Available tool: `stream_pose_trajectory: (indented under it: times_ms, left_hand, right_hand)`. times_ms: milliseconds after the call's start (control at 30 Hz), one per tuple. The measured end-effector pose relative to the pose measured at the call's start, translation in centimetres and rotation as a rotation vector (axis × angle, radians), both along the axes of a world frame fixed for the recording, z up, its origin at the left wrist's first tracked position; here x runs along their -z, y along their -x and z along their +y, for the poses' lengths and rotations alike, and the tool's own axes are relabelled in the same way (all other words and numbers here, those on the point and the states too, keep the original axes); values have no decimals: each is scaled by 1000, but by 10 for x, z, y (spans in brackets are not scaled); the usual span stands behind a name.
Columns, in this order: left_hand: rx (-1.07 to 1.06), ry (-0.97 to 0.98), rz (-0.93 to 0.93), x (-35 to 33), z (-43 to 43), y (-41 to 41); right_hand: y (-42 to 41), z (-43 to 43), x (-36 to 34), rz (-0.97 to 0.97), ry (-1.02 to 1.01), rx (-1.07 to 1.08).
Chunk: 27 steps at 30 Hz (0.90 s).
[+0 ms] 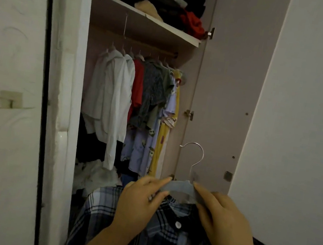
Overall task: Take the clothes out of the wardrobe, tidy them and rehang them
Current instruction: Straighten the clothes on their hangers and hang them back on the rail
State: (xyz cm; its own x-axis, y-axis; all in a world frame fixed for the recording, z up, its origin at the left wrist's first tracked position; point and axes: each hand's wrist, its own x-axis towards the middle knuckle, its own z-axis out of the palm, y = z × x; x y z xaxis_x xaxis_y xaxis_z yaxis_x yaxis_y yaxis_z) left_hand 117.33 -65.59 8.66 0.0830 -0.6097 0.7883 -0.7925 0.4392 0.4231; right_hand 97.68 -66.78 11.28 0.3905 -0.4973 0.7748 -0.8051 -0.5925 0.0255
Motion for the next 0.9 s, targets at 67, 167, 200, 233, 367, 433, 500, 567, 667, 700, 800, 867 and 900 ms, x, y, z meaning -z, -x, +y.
stream_pose_trajectory:
  times_ms: [67,167,200,233,367,433,500,567,667,700,800,867,900]
  left_hand:
    - [-47,9,0,-1,-38,-16]
    - [-128,10,12,-8,-90,-39]
    - [-150,7,20,-11,-106,-47]
    - [-173,0,27,-15,-122,-55]
    - [-296,-16,81,-29,-177,-94]
    - [-350,-13,119,-37,-198,-116]
    - [-400,-29,142,-45,-217,-141]
    - [-440,-46,138,-54,-237,-167]
    - [-475,-38,139,-72,-269,-207]
    - [-486,-40,134,-79,-280,-222]
    - [-525,-62,94,-100,-311,-273]
    - [-546,-62,72,-118,-329,-311]
    - [-561,-59,65,-127,-337,-329]
  right_hand:
    - [-15,-43,-5,12,-12,-48]
    - [-39,-107,-15,71,18,-141]
    - [-48,-128,-20,82,33,-173]
    - [-57,-148,-24,76,38,-206]
    - [-102,-221,-51,175,-53,-299]
    - [-126,-260,-53,189,-52,-354]
    - [-153,-289,-57,200,-66,-404]
    - [-184,-317,-65,209,-37,-437]
    - [-231,-355,-80,228,5,-438]
    - [-247,-368,-86,223,23,-438]
    - [-299,-400,-106,170,82,-458]
    - [-335,-420,-123,121,116,-476]
    - [-351,-430,-132,106,135,-479]
